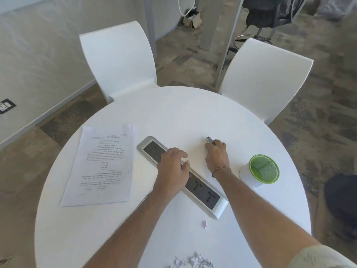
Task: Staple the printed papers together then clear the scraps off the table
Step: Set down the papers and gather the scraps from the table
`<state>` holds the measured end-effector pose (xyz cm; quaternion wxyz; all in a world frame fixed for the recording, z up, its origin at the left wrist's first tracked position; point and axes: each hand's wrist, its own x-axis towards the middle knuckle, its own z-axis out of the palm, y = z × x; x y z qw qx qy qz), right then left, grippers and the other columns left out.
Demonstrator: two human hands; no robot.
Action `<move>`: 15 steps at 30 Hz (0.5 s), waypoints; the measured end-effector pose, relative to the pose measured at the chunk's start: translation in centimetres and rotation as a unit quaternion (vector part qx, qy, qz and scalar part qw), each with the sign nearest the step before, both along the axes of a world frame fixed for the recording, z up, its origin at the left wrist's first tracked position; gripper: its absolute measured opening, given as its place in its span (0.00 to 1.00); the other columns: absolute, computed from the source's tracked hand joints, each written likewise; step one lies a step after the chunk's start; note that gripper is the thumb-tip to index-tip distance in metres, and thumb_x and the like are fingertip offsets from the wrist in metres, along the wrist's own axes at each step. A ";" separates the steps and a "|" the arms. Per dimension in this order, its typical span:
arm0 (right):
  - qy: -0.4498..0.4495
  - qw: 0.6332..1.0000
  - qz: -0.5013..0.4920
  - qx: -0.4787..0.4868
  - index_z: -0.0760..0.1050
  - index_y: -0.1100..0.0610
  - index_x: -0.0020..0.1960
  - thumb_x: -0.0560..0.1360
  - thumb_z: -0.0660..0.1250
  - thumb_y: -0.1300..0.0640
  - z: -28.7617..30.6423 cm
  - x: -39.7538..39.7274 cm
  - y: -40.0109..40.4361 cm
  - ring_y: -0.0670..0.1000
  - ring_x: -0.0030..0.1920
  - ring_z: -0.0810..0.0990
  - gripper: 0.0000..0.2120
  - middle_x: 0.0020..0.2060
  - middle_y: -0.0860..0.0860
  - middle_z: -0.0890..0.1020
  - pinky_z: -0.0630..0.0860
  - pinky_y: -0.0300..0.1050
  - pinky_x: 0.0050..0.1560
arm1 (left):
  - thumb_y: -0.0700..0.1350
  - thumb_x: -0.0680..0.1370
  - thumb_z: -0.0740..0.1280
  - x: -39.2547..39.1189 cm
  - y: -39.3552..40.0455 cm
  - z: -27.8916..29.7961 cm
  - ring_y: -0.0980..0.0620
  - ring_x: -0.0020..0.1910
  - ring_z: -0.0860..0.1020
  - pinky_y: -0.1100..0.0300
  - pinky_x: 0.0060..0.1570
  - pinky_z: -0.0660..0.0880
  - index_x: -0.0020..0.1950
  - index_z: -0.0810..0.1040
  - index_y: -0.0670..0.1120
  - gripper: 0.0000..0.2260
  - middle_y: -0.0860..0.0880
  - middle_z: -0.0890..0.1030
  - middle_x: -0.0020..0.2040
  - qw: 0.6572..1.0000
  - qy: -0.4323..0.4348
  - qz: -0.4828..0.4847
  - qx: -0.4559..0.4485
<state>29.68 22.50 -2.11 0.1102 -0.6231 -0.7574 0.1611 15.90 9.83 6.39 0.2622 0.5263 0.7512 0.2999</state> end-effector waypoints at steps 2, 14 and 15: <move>0.002 1.000 0.003 -0.006 0.79 0.61 0.60 0.74 0.57 0.73 -0.1 0.1 -0.1 0.61 0.57 0.70 0.20 0.55 0.59 0.76 0.75 0.50 0.52 | 0.44 0.79 0.64 0.1 -0.3 0.1 0.48 0.63 0.71 0.46 0.64 0.70 0.59 0.79 0.47 0.10 0.51 0.75 0.63 1.000 0.000 0.000 -0.006; 0.090 0.989 0.034 0.114 0.82 0.61 0.54 0.70 0.67 0.72 2.6 1.1 -5.7 0.63 0.59 0.73 0.15 0.62 0.59 0.79 0.77 0.54 0.58 | 0.45 0.79 0.64 0.3 -2.2 1.0 0.50 0.62 0.73 0.44 0.60 0.73 0.58 0.79 0.48 0.09 0.52 0.77 0.61 1.000 0.007 0.012 0.005; 0.092 0.988 0.035 0.118 0.83 0.61 0.52 0.70 0.67 0.72 2.6 1.2 -6.4 0.62 0.58 0.73 0.15 0.61 0.59 0.79 0.77 0.54 0.57 | 0.45 0.79 0.63 0.3 -2.5 0.9 0.50 0.61 0.73 0.44 0.59 0.73 0.57 0.79 0.49 0.09 0.53 0.77 0.60 1.000 0.009 0.012 0.005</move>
